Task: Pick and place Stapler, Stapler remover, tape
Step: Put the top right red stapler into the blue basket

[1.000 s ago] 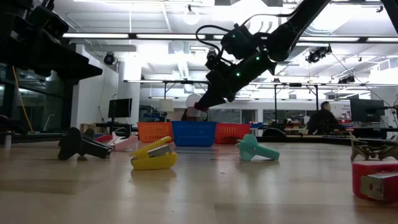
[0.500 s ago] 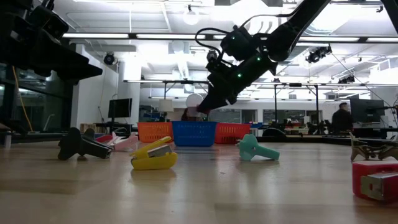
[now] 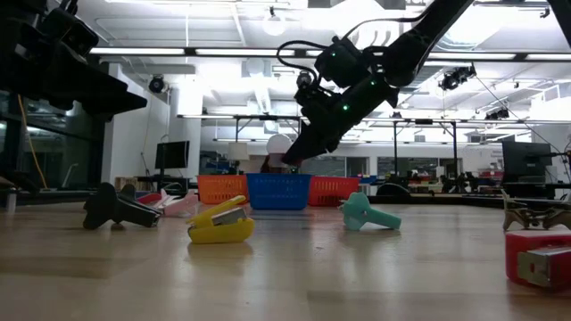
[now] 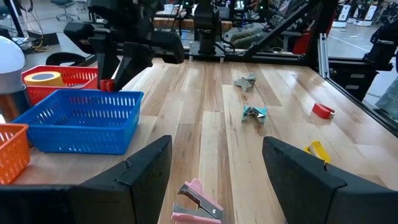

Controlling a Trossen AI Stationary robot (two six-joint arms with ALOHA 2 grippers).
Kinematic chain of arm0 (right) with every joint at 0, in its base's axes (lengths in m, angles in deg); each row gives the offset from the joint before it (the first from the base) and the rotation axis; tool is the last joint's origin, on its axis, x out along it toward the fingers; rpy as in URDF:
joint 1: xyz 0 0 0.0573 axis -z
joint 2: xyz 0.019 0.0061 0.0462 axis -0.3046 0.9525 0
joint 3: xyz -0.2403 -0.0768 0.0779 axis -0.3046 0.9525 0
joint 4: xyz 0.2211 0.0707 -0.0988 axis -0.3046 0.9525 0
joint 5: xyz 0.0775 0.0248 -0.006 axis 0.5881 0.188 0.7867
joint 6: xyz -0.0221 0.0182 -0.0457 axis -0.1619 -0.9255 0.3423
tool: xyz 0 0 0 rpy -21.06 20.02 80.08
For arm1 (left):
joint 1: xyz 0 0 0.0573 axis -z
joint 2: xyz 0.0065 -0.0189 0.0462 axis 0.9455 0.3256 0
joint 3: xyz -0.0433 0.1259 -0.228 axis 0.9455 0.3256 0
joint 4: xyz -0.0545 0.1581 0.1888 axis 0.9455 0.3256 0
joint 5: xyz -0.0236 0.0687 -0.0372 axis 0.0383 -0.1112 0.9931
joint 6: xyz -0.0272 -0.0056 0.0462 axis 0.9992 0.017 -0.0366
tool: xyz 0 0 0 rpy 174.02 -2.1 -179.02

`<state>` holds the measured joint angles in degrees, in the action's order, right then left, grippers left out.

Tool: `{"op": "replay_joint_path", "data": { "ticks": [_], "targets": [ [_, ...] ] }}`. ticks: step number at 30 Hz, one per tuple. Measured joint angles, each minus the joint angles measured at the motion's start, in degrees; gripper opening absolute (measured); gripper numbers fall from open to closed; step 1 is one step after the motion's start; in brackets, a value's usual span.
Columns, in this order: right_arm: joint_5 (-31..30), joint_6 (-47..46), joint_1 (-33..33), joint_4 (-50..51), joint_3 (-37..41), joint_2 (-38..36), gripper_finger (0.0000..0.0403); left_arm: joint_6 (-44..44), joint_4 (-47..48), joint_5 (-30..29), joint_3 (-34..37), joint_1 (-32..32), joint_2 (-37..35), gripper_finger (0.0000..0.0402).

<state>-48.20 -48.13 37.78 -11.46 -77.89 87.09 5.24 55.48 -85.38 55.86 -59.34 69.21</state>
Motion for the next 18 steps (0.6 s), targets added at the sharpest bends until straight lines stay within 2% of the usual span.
{"op": "replay_joint_path", "data": {
  "ticks": [18],
  "targets": [
    [2.1,0.3,-0.2,1.8,0.0,0.0,0.0102,0.0,0.0,0.0,0.0,0.0,0.0,0.0246]
  ]
}}
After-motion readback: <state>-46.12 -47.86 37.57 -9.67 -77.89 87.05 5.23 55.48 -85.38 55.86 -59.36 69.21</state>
